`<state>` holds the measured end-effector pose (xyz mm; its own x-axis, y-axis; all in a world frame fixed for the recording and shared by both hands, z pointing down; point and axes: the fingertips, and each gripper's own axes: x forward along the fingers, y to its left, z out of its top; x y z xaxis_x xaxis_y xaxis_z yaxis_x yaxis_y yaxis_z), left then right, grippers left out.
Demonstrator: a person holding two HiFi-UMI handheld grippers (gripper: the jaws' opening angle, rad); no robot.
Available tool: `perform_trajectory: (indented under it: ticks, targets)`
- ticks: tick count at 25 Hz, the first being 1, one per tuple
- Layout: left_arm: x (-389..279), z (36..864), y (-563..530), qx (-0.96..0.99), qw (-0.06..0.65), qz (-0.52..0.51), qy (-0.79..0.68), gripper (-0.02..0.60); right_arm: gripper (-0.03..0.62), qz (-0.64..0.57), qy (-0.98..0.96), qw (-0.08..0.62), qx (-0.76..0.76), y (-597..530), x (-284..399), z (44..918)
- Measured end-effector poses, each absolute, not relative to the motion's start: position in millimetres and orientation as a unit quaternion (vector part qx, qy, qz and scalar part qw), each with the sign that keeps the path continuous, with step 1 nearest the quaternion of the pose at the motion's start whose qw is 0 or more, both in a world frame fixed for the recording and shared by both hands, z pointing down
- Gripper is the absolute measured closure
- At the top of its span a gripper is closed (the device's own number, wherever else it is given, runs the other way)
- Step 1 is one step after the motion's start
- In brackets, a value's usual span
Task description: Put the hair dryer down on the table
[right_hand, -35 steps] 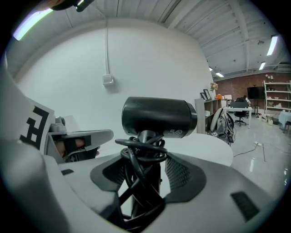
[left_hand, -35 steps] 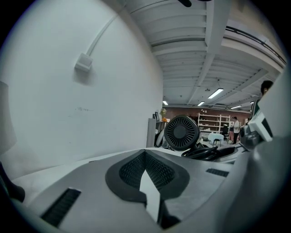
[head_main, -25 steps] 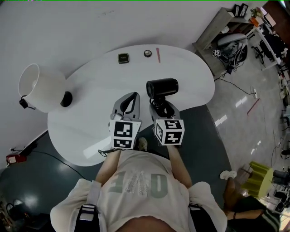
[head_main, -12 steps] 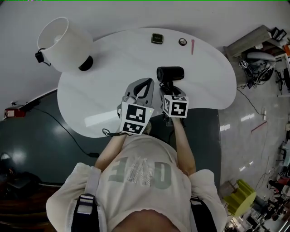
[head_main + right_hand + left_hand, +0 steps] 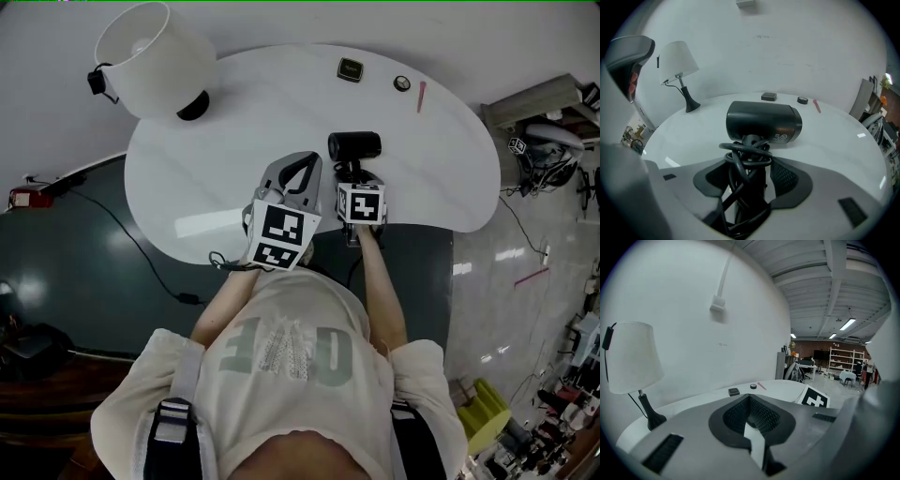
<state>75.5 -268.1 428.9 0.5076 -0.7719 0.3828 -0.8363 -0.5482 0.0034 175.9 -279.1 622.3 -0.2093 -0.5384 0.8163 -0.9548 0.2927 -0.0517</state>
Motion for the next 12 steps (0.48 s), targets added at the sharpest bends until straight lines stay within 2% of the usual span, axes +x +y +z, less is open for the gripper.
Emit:
perform_trajectory:
  ticks: [12]
  targets:
    - [52, 442, -267, 0.854, 0.110, 0.184, -0.474, 0.577, 0.344, 0.273, -0.711, 0.381, 0.525, -293, 169, 633]
